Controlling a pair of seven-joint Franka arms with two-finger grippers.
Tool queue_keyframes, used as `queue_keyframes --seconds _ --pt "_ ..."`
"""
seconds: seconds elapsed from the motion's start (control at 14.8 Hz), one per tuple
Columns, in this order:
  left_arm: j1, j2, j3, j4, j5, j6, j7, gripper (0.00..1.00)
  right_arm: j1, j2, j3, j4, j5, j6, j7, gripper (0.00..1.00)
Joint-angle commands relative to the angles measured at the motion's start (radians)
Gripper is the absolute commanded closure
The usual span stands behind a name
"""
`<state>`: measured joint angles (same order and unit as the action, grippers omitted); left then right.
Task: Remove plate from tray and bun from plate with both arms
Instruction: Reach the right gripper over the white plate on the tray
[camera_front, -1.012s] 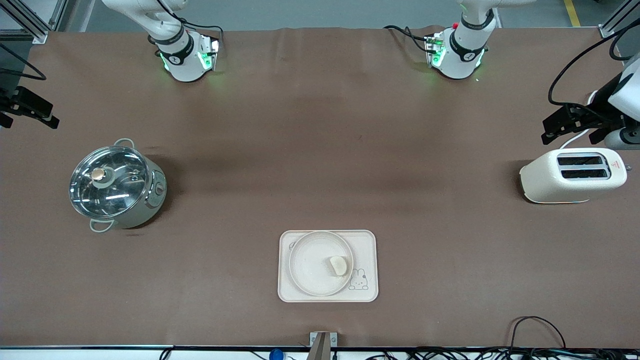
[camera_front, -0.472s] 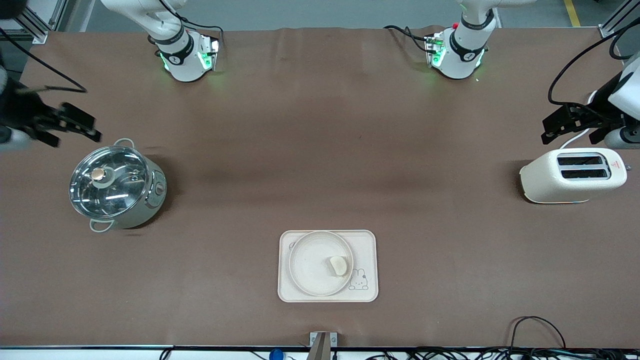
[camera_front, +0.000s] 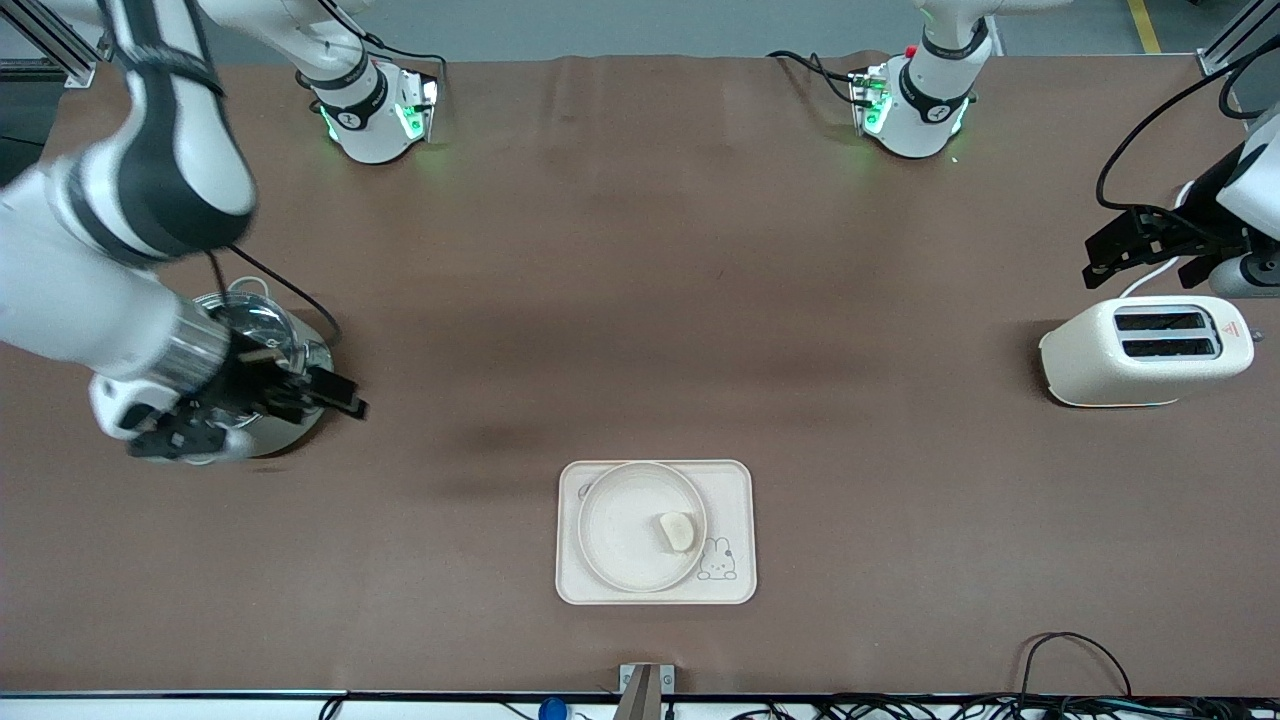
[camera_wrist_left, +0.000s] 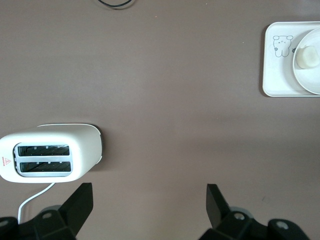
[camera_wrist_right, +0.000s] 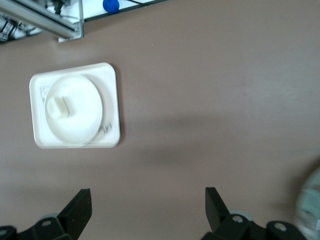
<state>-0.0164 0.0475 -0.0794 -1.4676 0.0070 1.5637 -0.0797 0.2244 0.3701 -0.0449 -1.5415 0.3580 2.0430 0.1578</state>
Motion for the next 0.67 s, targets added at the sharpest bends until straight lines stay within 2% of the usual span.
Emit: queue_keyframes --seconds 0.0,0.13,0.27,0.47,0.61 --pt "-0.002 0.003 0.001 0.012 -0.001 -0.011 -0.008 0.0 0.084 0.158 -0.007 0.12 0.027 0.097 0.164 0.0" --pt "-0.001 0.003 0.001 0.01 -0.001 -0.013 -0.005 0.0 0.121 0.278 -0.007 0.225 0.029 0.112 0.257 0.0" --pt "-0.001 0.003 0.004 0.01 -0.001 -0.013 -0.005 0.0 0.174 0.387 -0.006 0.286 0.029 0.211 0.313 0.0" --pt "-0.001 0.002 0.003 0.01 -0.001 -0.013 -0.005 0.0 0.228 0.504 0.013 0.307 0.029 0.391 0.382 0.0" --pt "-0.001 0.003 0.003 0.01 -0.001 -0.013 -0.003 0.0 0.26 0.571 0.016 0.356 0.025 0.424 0.39 0.0"
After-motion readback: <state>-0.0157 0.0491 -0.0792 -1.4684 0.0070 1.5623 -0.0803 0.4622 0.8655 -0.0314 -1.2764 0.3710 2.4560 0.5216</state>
